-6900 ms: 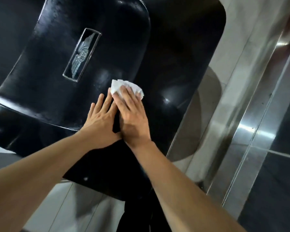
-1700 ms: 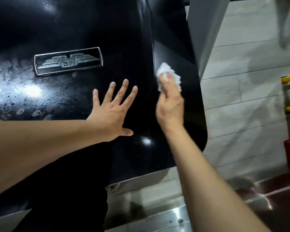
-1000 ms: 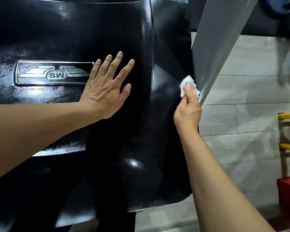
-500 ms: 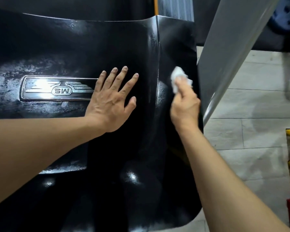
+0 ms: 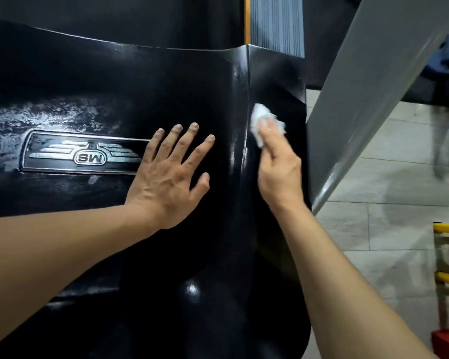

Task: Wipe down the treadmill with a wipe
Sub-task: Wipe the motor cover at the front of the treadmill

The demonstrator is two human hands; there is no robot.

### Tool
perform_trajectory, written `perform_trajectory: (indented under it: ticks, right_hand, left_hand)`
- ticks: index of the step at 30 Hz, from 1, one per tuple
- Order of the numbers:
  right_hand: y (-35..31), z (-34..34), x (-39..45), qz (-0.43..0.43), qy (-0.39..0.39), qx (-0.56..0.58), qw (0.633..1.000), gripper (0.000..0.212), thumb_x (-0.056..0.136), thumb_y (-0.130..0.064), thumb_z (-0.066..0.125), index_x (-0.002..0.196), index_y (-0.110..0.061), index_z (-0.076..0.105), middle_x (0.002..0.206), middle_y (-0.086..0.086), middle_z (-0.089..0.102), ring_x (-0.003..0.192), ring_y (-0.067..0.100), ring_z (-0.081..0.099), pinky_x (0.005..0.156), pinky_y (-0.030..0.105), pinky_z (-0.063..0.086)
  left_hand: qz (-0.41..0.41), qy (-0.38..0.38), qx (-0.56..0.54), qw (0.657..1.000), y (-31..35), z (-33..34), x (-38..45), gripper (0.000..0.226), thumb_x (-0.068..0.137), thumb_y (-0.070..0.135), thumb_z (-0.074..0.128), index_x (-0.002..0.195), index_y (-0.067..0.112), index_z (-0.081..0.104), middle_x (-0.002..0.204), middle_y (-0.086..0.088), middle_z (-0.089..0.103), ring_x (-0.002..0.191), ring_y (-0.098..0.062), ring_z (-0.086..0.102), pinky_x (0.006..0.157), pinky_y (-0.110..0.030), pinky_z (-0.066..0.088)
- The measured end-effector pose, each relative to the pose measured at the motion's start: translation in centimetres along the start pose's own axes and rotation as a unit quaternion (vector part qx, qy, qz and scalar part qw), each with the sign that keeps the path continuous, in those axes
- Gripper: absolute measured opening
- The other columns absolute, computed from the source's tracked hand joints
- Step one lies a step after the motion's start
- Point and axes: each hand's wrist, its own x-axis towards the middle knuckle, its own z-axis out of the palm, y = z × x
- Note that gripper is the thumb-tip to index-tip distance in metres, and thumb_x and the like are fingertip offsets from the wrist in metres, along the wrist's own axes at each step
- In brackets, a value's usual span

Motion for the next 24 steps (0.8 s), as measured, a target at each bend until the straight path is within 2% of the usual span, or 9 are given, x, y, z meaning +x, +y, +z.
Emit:
perform_trajectory:
  ticks: [3, 5, 8, 9, 12, 14, 17, 21, 24]
  right_hand:
    - [1.2, -0.6, 3.5, 0.182, 0.075, -0.013, 0.980, 0.044, 0.105, -0.015, 0.041, 0.142, -0.031, 0.057, 0.152, -0.006, 0.051, 0.139, 0.011, 0.046, 0.098, -0.002, 0.022]
    - [-0.1, 0.2, 4.2, 0.119, 0.050, -0.002, 0.992, 0.042, 0.105, -0.015, 0.041, 0.139, -0.030, 0.060, 0.141, -0.002, 0.058, 0.126, 0.011, 0.053, 0.088, -0.002, 0.023]
    - [-0.8, 0.8, 3.8, -0.060, -0.035, 0.000, 0.998, 0.047, 0.100, -0.002, 0.042, 0.135, -0.025, 0.063, 0.133, -0.013, 0.059, 0.120, 0.000, 0.052, 0.095, -0.005, 0.023]
    - [-0.1, 0.5, 4.7, -0.062, -0.031, -0.011, 0.998, 0.048, 0.100, -0.001, 0.042, 0.136, -0.025, 0.063, 0.139, -0.015, 0.056, 0.128, -0.001, 0.049, 0.100, -0.004, 0.020]
    - [1.9, -0.1, 7.8, 0.109, 0.053, -0.036, 0.992, 0.048, 0.102, -0.010, 0.040, 0.141, -0.029, 0.058, 0.154, -0.007, 0.048, 0.140, 0.009, 0.043, 0.111, 0.005, 0.016]
    - [0.7, 0.7, 8.3, 0.075, 0.049, -0.025, 0.996, 0.047, 0.099, -0.011, 0.040, 0.137, -0.027, 0.062, 0.147, -0.008, 0.054, 0.134, 0.012, 0.049, 0.102, -0.001, 0.020]
    - [-0.5, 2.1, 8.0, -0.085, -0.031, -0.002, 0.996, 0.047, 0.097, 0.000, 0.043, 0.131, -0.022, 0.067, 0.130, -0.023, 0.056, 0.121, -0.002, 0.049, 0.094, -0.006, 0.022]
    - [1.4, 0.7, 12.3, 0.088, 0.066, -0.023, 0.994, 0.046, 0.097, -0.015, 0.036, 0.134, -0.022, 0.062, 0.143, -0.003, 0.056, 0.124, 0.011, 0.051, 0.091, -0.004, 0.027]
    - [-0.9, 1.4, 14.0, 0.012, 0.021, -0.016, 1.000, 0.040, 0.093, -0.017, 0.037, 0.116, -0.021, 0.070, 0.114, -0.006, 0.058, 0.108, 0.009, 0.052, 0.088, 0.004, 0.033]
  left_hand:
    - [0.013, 0.020, 0.007, 1.000, -0.2, -0.4, 0.9, 0.066, 0.096, 0.052, 0.030, 0.157, 0.027, 0.036, 0.162, -0.010, 0.033, 0.149, -0.033, 0.030, 0.124, -0.051, 0.018]
    - [0.030, 0.040, -0.002, 0.999, -0.7, -0.8, 2.6, 0.060, 0.097, 0.051, 0.033, 0.147, 0.022, 0.049, 0.149, -0.011, 0.045, 0.136, -0.034, 0.042, 0.117, -0.048, 0.027]
    - [0.038, 0.042, -0.006, 0.998, -1.5, -1.3, 5.7, 0.062, 0.098, 0.049, 0.030, 0.149, 0.020, 0.048, 0.153, -0.012, 0.043, 0.140, -0.035, 0.040, 0.118, -0.047, 0.025]
    - [0.034, 0.032, -0.002, 0.999, -1.7, -1.2, 6.4, 0.064, 0.098, 0.050, 0.027, 0.154, 0.023, 0.042, 0.159, -0.011, 0.037, 0.146, -0.034, 0.034, 0.122, -0.047, 0.021]
    - [0.022, 0.020, 0.001, 1.000, -2.2, -0.4, 6.9, 0.066, 0.097, 0.052, 0.022, 0.160, 0.031, 0.027, 0.168, -0.005, 0.023, 0.155, -0.028, 0.018, 0.127, -0.043, 0.008]
    - [0.016, 0.026, -0.006, 1.000, -2.3, -0.3, 6.8, 0.066, 0.098, 0.051, 0.023, 0.161, 0.032, 0.026, 0.169, -0.004, 0.022, 0.156, -0.027, 0.016, 0.128, -0.043, 0.007]
    - [0.015, 0.027, -0.012, 0.999, -2.2, -0.5, 6.9, 0.065, 0.098, 0.051, 0.026, 0.160, 0.031, 0.030, 0.168, -0.004, 0.025, 0.156, -0.027, 0.018, 0.127, -0.044, 0.009]
    - [0.015, 0.027, -0.013, 0.999, -2.2, -0.5, 6.8, 0.064, 0.098, 0.049, 0.029, 0.159, 0.031, 0.032, 0.167, -0.005, 0.027, 0.155, -0.027, 0.020, 0.127, -0.045, 0.012]
    - [0.015, 0.024, -0.012, 1.000, -2.2, -0.6, 6.9, 0.064, 0.098, 0.049, 0.029, 0.159, 0.031, 0.032, 0.167, -0.005, 0.028, 0.155, -0.027, 0.022, 0.127, -0.047, 0.014]
